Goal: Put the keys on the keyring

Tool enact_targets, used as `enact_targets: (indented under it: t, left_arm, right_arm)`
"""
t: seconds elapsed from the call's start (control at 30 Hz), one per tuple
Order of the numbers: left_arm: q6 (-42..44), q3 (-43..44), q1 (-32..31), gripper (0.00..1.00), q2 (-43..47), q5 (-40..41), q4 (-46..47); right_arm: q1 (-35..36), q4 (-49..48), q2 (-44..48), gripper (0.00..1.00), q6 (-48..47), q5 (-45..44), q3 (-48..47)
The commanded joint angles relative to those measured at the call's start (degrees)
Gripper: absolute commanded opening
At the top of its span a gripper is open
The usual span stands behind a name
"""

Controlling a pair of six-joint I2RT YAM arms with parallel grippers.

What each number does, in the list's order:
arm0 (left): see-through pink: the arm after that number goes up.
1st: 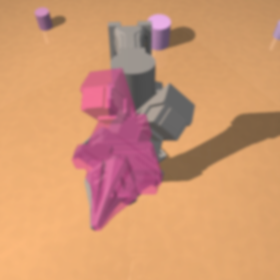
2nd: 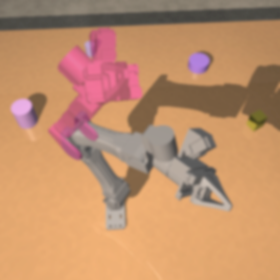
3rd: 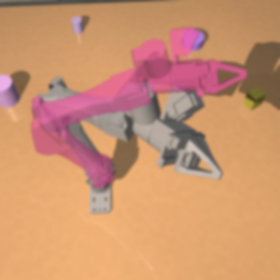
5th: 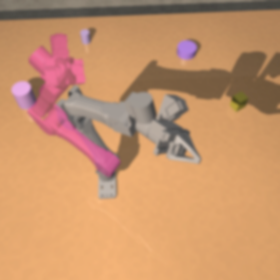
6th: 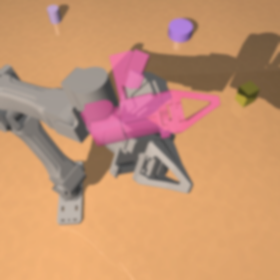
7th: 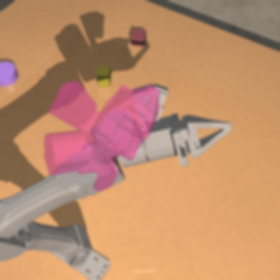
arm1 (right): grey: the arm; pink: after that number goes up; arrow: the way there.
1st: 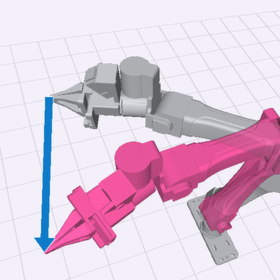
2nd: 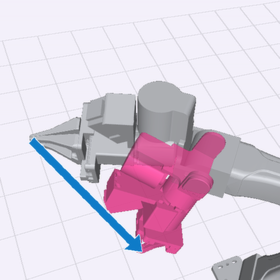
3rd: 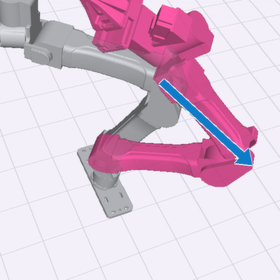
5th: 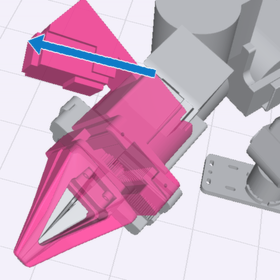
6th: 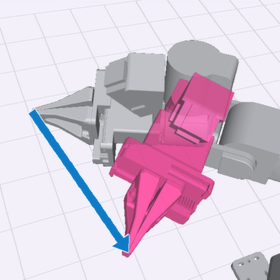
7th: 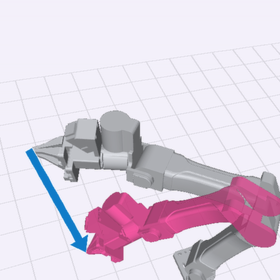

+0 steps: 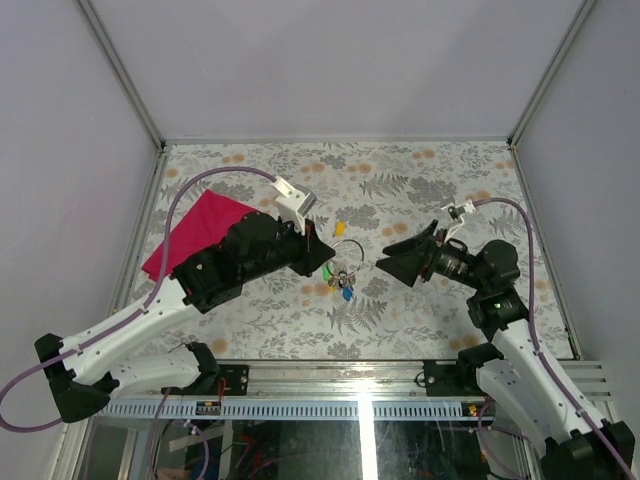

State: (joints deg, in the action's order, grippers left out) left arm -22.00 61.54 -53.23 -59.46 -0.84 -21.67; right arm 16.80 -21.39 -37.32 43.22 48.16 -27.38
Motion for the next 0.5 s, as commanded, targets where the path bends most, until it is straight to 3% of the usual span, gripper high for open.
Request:
enact_targets:
  t: [0.0,0.17,0.47]
  left_arm:
    - [-0.76,0.98,-0.37,0.00,0.09,-2.46,4.53]
    - [-0.62,1.57,-0.80,0.00,-0.13,-2.76,4.88]
    - [-0.24,1.57,-0.90,0.00,0.65,-1.39,3.69]
  right_arm:
    - [3.65,-12.56,-5.27,0.77,2.54,1.63,0.20]
    - [13.96,-13.92,-12.88,0.71,-1.66,-3.27,-2.06]
    - [15.02,-17.01,-13.49,0.32,-0.72,-7.19,-1.36]
